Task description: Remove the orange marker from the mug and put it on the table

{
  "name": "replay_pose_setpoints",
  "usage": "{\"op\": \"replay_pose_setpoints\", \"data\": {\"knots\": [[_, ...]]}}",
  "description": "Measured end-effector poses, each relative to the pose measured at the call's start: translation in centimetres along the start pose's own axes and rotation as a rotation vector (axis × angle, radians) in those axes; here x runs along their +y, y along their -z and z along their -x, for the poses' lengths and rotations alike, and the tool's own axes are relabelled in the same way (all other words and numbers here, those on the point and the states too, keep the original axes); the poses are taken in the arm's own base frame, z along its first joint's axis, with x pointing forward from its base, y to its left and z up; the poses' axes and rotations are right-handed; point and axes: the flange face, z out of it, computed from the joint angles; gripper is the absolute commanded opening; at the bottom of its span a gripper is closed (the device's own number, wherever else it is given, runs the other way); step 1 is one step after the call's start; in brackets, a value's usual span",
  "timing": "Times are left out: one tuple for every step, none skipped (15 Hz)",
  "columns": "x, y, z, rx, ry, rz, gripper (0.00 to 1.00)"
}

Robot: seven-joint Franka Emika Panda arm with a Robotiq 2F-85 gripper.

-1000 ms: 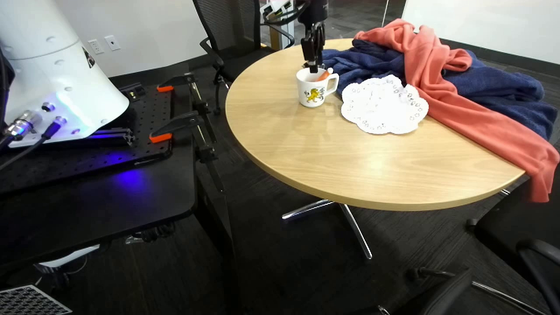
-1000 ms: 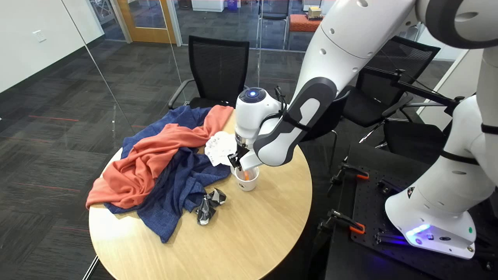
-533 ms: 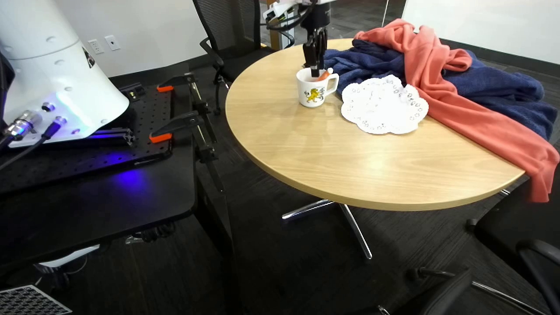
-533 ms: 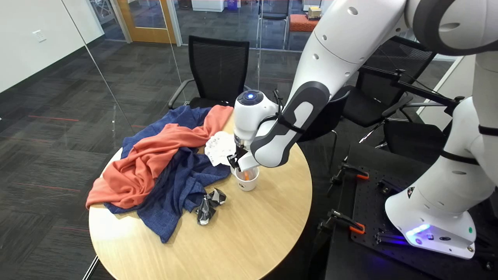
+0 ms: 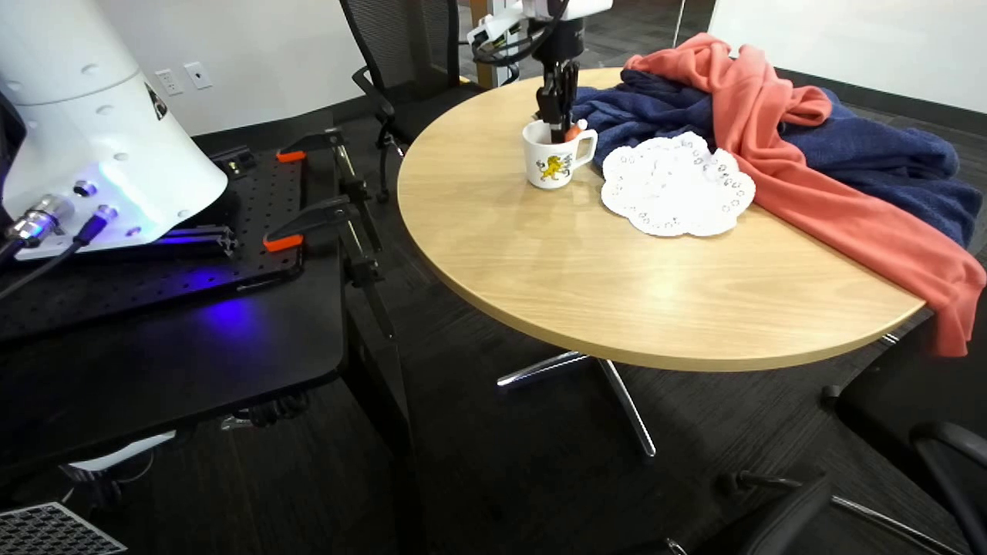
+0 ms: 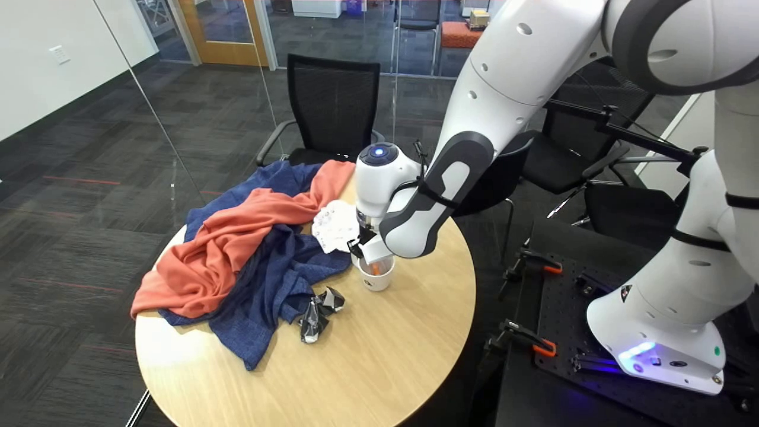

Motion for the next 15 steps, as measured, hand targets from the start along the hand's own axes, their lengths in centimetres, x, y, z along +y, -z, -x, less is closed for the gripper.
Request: {"op": "replay_pose_setpoints", "data": {"knots": [[0.0, -0.2, -0.1, 0.000, 0.000, 0.001, 0.35], [0.0, -0.3, -0.2, 0.001, -0.001, 0.003, 0.36], [0.0, -0.4, -0.3, 0.003, -0.002, 0.005, 0.22], [0.0, -0.6, -0.5, 0.006, -0.002, 0.008, 0.11], [0.0, -0.7, -0.6, 0.009, -0.001, 0.011, 0.08], [0.0, -0.8, -0.7, 0.011, 0.000, 0.014, 0.02], [0.0, -0.9, -0.7, 0.013, 0.001, 0.016, 0.00], [-0.1, -0.9, -0.7, 0.015, 0.004, 0.018, 0.05], [-0.2, -0.9, -0.6, 0.019, 0.007, 0.020, 0.05], [-0.3, -0.8, -0.6, 0.024, 0.012, 0.022, 0.05], [-0.4, -0.6, -0.5, 0.030, 0.017, 0.024, 0.05], [-0.6, -0.2, -0.4, 0.039, 0.025, 0.026, 0.05], [-0.8, 0.3, -0.3, 0.050, 0.034, 0.028, 0.05], [-0.9, 1.1, -0.1, 0.064, 0.046, 0.028, 0.05], [-1.0, 2.0, 0.1, 0.079, 0.059, 0.027, 0.05]]}}
